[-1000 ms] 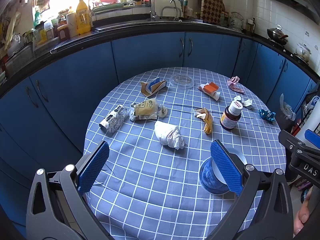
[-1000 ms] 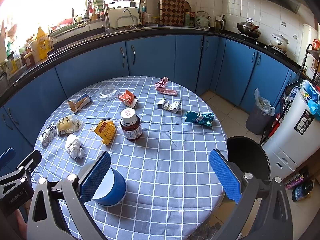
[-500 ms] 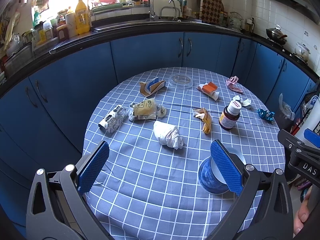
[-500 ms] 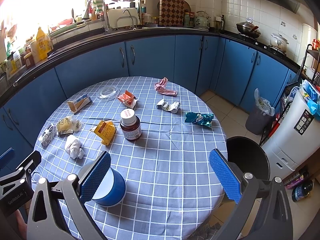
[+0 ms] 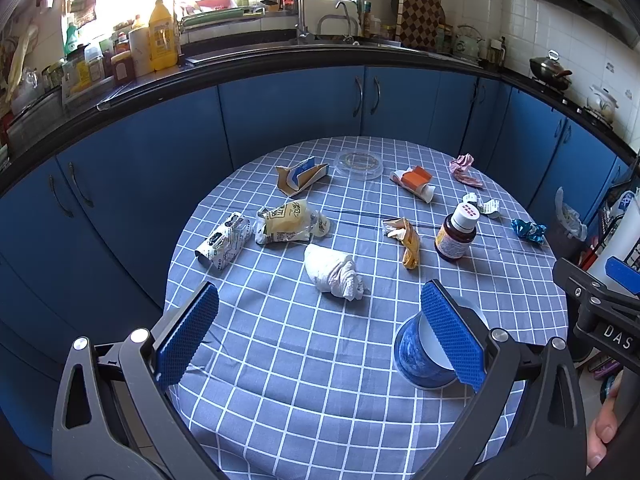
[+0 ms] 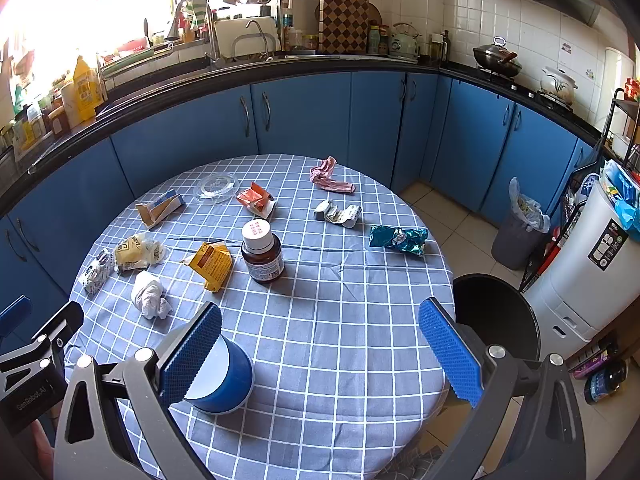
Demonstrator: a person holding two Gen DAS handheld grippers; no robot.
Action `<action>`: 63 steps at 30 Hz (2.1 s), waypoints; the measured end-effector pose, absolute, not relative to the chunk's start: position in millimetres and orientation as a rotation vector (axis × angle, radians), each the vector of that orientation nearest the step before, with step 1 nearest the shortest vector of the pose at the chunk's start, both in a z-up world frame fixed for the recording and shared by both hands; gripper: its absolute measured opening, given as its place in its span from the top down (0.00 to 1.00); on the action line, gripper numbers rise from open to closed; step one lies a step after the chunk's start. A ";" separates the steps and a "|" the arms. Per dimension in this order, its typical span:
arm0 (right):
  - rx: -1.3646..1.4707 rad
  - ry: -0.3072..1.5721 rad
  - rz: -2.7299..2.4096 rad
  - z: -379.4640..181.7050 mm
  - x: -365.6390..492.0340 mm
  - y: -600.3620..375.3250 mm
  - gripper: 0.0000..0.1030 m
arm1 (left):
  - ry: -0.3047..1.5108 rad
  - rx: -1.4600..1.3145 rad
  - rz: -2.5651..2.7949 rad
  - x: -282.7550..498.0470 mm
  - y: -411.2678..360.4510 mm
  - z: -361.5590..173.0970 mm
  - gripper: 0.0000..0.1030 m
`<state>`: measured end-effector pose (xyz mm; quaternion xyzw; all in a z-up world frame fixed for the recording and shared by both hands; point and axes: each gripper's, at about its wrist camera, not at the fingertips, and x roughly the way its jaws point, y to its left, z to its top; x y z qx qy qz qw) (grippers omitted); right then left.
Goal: Collect trash
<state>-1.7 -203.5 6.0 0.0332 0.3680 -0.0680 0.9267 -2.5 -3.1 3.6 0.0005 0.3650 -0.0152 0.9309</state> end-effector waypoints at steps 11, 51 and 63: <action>0.067 0.754 -0.139 5.9 -1.8 -202.9 0.07 | 0.743 -0.001 -0.032 -2.5 -2.7 4.5 0.03; 0.062 0.768 -0.110 3.9 -1.7 -194.1 0.07 | 0.757 -0.020 -0.025 -3.0 2.3 0.3 0.03; -0.010 0.841 0.106 -23.5 1.9 -147.1 0.07 | 0.760 -0.073 0.109 3.5 35.2 -12.0 0.03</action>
